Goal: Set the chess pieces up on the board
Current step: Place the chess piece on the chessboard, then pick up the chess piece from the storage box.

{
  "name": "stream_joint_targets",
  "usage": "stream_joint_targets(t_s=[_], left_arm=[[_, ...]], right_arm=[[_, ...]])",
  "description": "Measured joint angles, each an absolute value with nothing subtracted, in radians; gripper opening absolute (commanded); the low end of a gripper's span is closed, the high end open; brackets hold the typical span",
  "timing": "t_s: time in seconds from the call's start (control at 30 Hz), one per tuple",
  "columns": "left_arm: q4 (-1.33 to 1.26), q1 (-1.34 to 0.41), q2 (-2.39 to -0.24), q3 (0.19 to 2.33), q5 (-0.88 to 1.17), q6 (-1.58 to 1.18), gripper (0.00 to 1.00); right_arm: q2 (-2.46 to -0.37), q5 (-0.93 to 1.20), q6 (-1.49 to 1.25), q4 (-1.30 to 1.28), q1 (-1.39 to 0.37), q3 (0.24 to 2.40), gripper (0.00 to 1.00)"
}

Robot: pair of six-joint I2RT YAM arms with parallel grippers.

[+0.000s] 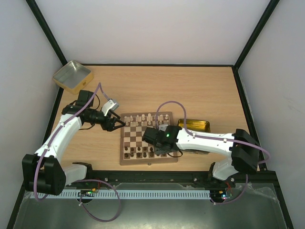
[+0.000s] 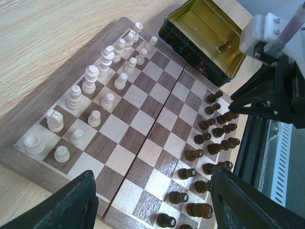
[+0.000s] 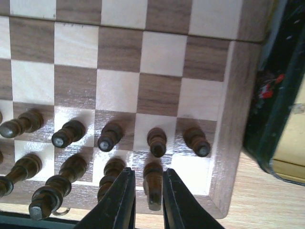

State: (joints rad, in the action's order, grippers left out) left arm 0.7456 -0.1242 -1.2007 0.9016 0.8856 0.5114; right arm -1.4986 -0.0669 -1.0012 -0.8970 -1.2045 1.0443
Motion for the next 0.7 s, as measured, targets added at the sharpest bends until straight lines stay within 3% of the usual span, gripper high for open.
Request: stream_joint_targets(t_s=[0.17, 0.33, 0.43, 0.7], left_arm=[[0.746, -0.124, -1.201, 0.902, 0.886, 0.511, 0.65], [0.746, -0.124, -1.201, 0.902, 0.886, 0.511, 0.65], [0.746, -0.124, -1.201, 0.902, 0.886, 0.512, 0.65], [0.746, -0.141, -1.201, 0.902, 0.887, 0.513, 0.65]], right_arm=[[-1.43, -0.121, -1.018, -0.939, -1.127, 1.037, 0.18], [-1.198, -0.173, -1.04, -0.955, -0.846, 0.888, 0.28], [-1.094, -0.183, -1.032, -0.979, -0.691, 0.818, 0.28], [-1.076, -0.123, -0.972, -0.978, -0.496, 0.728, 0.28]])
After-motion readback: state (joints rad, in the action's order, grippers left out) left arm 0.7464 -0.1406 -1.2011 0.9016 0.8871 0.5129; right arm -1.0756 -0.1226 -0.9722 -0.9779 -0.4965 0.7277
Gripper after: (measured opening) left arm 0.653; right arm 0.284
